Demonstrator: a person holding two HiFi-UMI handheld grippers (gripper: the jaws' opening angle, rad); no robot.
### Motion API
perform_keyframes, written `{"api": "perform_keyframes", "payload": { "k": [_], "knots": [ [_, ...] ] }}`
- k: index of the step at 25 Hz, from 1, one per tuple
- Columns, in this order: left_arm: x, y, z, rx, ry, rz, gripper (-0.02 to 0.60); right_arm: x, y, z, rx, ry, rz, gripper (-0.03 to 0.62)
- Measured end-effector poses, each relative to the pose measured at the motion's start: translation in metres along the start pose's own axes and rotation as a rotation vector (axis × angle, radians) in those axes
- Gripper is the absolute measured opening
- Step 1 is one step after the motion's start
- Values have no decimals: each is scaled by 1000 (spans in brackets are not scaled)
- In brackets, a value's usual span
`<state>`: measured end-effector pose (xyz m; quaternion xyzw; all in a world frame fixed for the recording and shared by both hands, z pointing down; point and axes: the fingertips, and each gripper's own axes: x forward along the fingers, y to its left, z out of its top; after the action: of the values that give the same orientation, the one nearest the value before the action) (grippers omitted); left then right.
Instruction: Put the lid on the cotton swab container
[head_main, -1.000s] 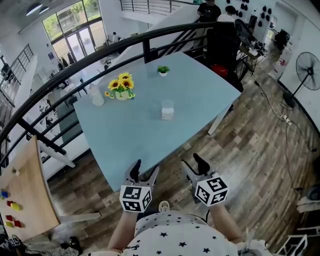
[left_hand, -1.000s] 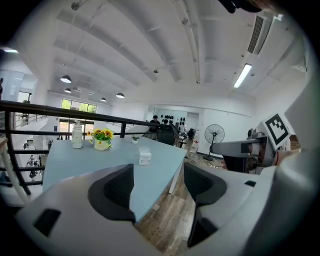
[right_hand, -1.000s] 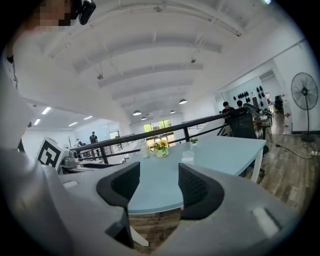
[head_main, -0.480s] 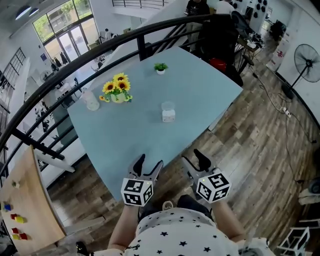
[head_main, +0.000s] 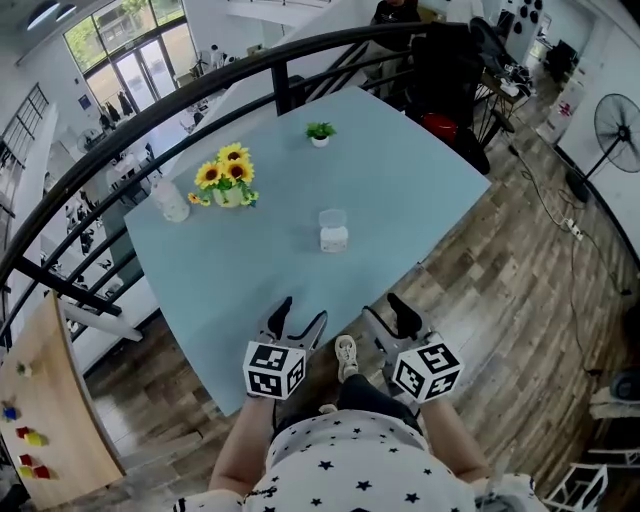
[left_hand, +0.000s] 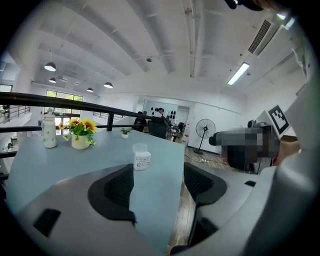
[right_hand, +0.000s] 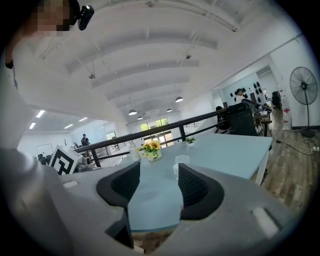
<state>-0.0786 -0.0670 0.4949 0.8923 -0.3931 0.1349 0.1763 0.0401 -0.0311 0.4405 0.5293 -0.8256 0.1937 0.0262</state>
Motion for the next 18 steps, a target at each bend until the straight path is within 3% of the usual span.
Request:
{"api": "perform_keyframes", "payload": {
  "k": [18],
  "knots": [
    [133,55,8,15,142,6,314,115,-88,53,-15,66,139,222]
  ]
}}
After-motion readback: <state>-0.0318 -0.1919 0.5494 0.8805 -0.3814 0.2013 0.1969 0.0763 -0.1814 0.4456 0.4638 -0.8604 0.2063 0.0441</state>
